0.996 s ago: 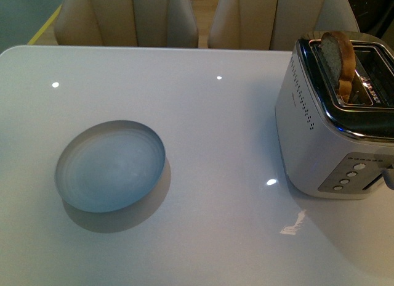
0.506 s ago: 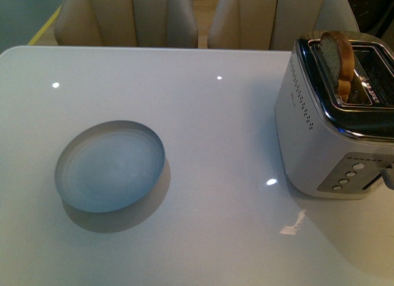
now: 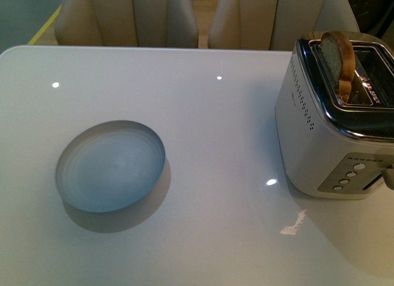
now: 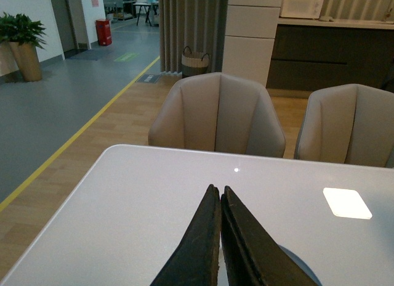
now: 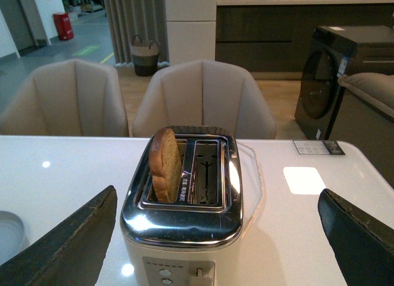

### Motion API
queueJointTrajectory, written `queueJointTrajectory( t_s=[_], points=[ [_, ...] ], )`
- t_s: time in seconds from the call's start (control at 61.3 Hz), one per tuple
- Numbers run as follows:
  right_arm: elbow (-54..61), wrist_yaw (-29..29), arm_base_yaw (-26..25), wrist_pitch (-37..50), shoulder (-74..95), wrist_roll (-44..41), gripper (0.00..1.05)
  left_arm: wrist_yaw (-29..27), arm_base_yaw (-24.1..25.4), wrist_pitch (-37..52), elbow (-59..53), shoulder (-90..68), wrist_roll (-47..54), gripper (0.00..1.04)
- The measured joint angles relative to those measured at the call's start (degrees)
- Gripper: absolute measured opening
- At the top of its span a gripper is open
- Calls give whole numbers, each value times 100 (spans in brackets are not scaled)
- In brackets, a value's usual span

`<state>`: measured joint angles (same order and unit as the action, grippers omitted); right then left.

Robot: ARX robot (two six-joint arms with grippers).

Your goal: Left arm holds plate, right arm toasts bread

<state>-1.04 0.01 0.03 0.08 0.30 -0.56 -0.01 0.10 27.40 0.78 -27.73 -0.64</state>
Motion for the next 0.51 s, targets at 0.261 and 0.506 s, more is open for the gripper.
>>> queueJointTrajectory(
  t_s=[0.261,0.506],
  points=[
    [0,0,0,0,0,0,96,-2,0,-866,0,898,0,3],
    [0,0,0,0,0,0,96,-2,0,-1447,0,1488,0,3]
  ],
)
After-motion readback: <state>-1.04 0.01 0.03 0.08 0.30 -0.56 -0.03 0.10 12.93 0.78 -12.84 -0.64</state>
